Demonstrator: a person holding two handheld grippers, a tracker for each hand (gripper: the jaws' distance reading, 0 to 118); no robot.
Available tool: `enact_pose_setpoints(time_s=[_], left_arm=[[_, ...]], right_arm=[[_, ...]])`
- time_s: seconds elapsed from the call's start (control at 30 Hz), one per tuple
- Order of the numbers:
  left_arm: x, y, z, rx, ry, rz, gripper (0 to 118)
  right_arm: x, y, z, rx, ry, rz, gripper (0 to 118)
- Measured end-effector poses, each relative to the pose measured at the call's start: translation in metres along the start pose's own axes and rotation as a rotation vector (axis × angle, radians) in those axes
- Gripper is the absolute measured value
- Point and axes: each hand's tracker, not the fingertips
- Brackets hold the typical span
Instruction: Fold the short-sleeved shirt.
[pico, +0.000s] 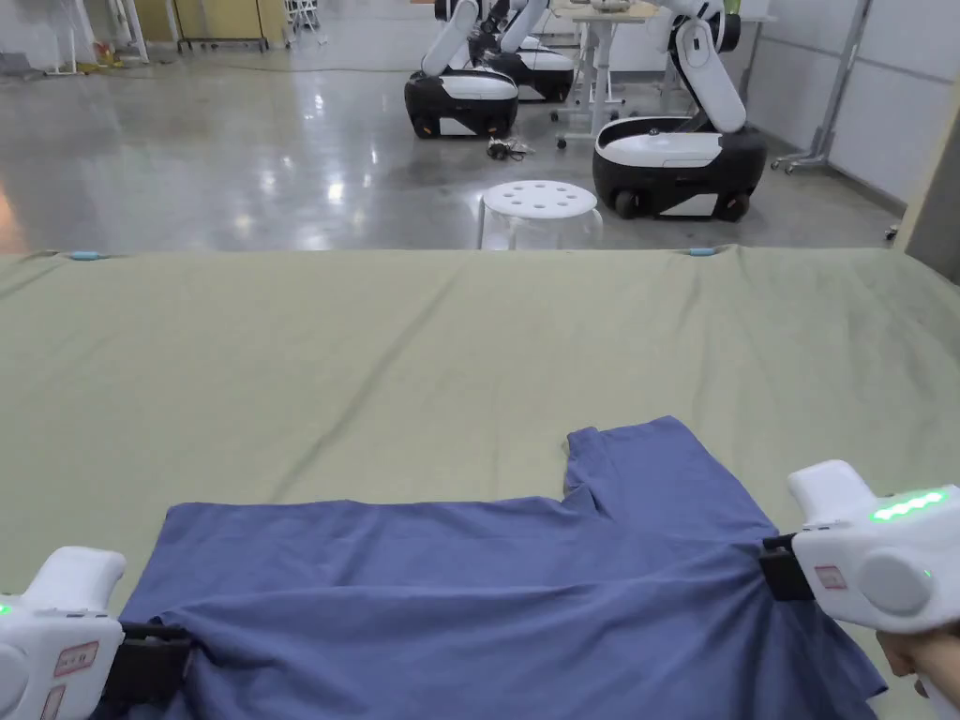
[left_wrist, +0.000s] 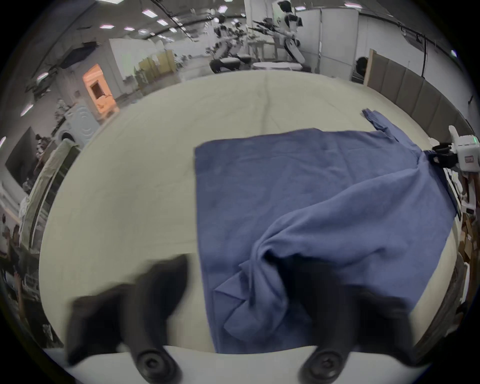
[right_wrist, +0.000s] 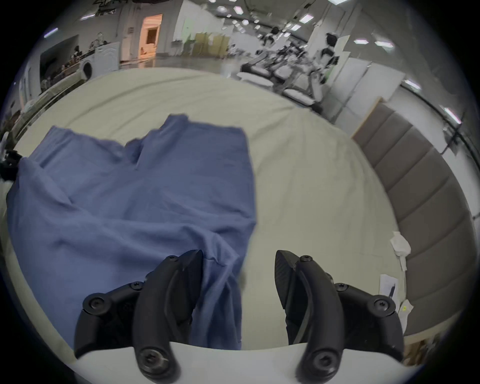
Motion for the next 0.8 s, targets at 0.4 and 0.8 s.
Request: enact_pose_setpoints(time_s=[0.4,0.8], left_arm=[[0.003,-0.083,0.165,0.592,-0.006,0.205,0],[-0.003,-0.120,0.100,0.273,-0.071,0.242,6]], right_arm=[[-0.026,-0.074,0.191,0.636,0.055,-0.261,41],[-0.043,-0.085,0.243,0.573,0.093,-0.266,3]])
